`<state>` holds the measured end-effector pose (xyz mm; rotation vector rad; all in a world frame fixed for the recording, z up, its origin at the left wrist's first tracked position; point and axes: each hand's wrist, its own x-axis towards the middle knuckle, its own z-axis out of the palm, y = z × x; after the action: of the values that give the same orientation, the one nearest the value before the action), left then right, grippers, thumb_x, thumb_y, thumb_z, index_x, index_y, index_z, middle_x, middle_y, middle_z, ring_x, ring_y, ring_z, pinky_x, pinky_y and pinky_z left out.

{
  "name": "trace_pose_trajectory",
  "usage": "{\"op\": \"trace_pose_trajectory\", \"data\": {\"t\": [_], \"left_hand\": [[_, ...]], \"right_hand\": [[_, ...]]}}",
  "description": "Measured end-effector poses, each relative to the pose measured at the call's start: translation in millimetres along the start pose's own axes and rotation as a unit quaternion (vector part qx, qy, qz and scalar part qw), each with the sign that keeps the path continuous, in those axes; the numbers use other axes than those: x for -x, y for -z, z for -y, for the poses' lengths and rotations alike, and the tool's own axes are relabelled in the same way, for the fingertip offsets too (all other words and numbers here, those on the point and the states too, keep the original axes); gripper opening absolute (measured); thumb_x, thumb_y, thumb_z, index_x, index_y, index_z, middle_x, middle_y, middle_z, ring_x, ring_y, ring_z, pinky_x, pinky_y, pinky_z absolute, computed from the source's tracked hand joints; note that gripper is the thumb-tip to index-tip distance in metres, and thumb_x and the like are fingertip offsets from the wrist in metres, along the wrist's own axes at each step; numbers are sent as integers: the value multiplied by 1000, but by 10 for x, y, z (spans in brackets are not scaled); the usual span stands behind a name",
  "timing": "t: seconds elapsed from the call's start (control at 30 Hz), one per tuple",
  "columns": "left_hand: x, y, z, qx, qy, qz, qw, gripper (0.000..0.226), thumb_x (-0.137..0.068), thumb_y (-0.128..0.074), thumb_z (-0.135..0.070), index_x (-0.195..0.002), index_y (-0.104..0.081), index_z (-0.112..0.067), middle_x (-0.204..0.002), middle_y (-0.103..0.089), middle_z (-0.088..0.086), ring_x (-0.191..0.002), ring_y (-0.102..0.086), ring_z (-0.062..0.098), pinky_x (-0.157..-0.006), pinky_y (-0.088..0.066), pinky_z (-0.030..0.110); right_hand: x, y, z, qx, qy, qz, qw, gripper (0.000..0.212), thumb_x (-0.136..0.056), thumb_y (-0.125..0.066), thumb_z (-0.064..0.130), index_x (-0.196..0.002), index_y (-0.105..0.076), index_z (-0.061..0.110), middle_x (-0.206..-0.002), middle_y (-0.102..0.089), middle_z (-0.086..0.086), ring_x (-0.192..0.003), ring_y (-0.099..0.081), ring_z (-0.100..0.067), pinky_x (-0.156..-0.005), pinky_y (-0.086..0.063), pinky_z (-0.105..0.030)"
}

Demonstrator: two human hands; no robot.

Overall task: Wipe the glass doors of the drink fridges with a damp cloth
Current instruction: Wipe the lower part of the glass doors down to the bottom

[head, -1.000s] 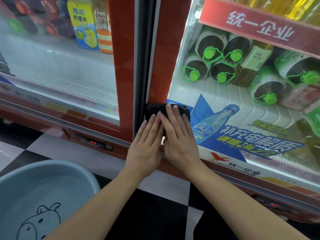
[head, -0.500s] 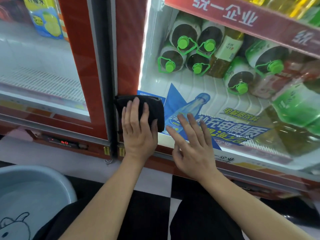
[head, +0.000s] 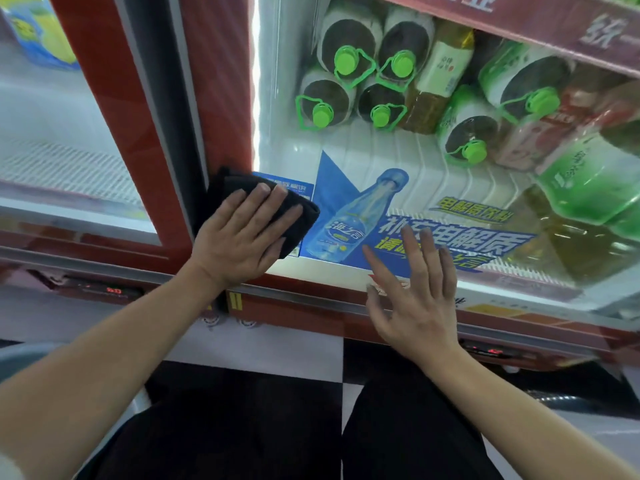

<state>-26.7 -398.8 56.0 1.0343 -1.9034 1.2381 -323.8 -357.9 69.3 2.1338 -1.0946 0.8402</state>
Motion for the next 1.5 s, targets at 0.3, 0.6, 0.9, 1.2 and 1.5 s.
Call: {"op": "trace_pose_trajectory", "data": {"t": [0.3,0.6,0.9,1.2,1.5], "left_hand": [[515,-168,-166,21,-125,57,990,68,-96,-42,-31,-158,-18,-15,-166,-5,9,-153,-5,22,-123,-8,36],[903,-152,-182,56,-284,275,917,81,-90,-32,-19,-155,17,-13,-163,22,1,-150,21,15,-120,18,35],[107,-24,-266,31,-191,146,970,60,-102,-29,-29,-159,-8,-21,-167,7,3,-153,7,16,-124,5,33],[-183,-209,-828,12,-6,-4,1000,66,-99,-43,-40,-157,-22,-17,-166,-8,11,-153,-7,25,-124,-7,40],[381,-372,-1082,-24,-183,105,977,71,-96,-36,-24,-159,-3,-19,-166,10,6,-153,9,23,-124,4,37]], "right_hand": [[35,-137,-86,41,0,25,999,60,-91,-63,32,-148,-44,30,-168,-1,-2,-154,-9,-25,-122,-18,-50],[26,-161,-109,46,14,30,998,65,-88,-64,26,-149,-41,30,-168,0,-3,-154,-6,-24,-124,-15,-45],[344,16,-393,76,-38,25,996,71,-89,-66,41,-153,-36,30,-159,-20,-14,-153,-14,-29,-122,-20,-50],[648,-34,-663,128,-37,90,987,92,-83,-73,52,-157,-23,28,-167,5,-9,-154,-1,-30,-123,-12,-53],[668,-90,-748,162,-9,97,982,106,-76,-79,51,-158,-17,30,-167,7,-9,-154,3,-30,-124,-6,-52]]}}
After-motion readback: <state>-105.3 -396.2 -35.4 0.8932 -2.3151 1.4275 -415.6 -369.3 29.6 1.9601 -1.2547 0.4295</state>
